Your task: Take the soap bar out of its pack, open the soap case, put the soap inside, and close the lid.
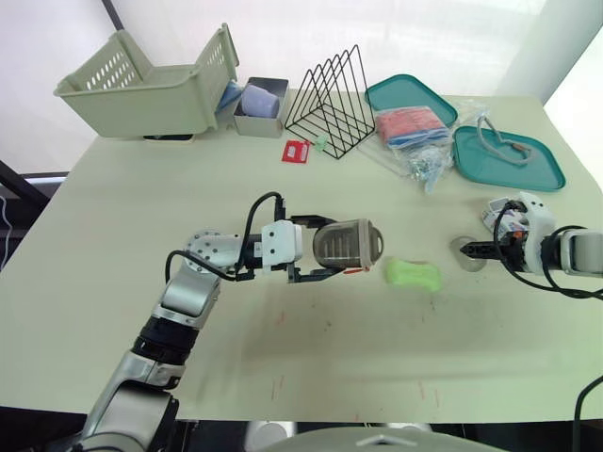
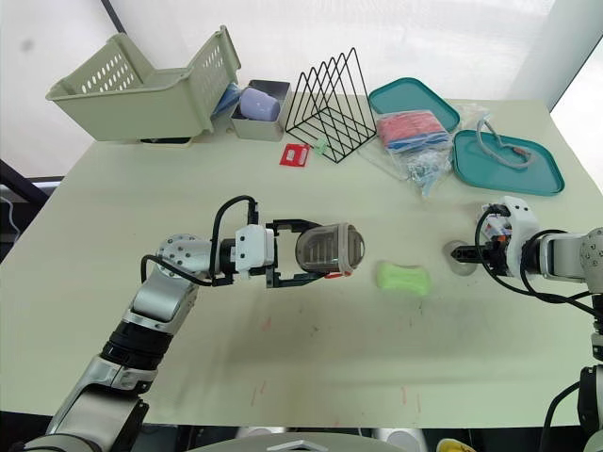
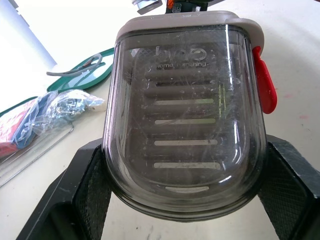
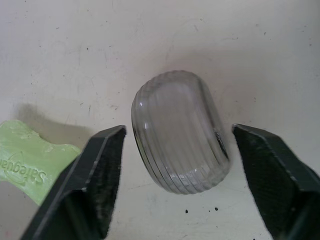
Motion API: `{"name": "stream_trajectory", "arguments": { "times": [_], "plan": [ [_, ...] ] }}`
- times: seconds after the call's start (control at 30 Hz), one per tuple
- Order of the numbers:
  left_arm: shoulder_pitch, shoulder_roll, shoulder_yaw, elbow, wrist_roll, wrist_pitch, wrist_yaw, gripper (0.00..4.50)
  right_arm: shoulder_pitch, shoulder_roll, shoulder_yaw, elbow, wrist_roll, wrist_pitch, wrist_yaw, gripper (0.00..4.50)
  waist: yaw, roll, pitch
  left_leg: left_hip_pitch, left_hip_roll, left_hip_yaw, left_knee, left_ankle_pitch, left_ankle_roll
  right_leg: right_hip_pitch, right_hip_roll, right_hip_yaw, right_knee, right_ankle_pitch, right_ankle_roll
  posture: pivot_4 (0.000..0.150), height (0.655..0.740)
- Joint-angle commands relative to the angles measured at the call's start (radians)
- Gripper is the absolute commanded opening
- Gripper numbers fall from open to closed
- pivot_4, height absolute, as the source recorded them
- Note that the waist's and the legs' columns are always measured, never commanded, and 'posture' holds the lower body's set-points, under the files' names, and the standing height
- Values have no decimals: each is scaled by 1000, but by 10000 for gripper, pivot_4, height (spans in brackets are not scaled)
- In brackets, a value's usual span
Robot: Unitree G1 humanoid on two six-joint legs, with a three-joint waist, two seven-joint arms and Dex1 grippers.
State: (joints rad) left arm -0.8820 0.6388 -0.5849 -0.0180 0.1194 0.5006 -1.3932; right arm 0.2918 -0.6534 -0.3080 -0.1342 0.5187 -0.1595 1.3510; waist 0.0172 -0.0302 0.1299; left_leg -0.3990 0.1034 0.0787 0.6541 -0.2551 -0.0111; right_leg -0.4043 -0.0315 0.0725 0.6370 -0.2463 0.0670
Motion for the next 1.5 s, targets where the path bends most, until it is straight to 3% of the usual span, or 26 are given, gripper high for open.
{"name": "stream_trajectory", "arguments": {
  "times": [0.03, 0.37, 1.5],
  "plan": [
    [-7, 0, 25, -21, -6, 22, 3, 34489, -14, -7, -2, 1, 15, -12, -6, 44065, 0, 0, 0, 0, 0, 0, 0, 0, 0, 0, 0, 0, 0, 0, 0, 1500, 7400],
    [38, 69, 41, 33, 5, -67, 2, 34489, -22, -24, -1, 5, 20, -3, -3, 44065, -1, 0, 0, 0, 0, 0, 0, 0, 0, 0, 0, 0, 0, 0, 0, 1500, 7400],
    [112, 122, 93, 95, -18, -209, -8, 34489, -7, -57, -6, 6, 26, -4, 14, 44065, -1, 0, 0, 1, 0, 0, 0, 0, 0, 0, 0, 0, 1, 0, 0, 1500, 7400]
  ]
}}
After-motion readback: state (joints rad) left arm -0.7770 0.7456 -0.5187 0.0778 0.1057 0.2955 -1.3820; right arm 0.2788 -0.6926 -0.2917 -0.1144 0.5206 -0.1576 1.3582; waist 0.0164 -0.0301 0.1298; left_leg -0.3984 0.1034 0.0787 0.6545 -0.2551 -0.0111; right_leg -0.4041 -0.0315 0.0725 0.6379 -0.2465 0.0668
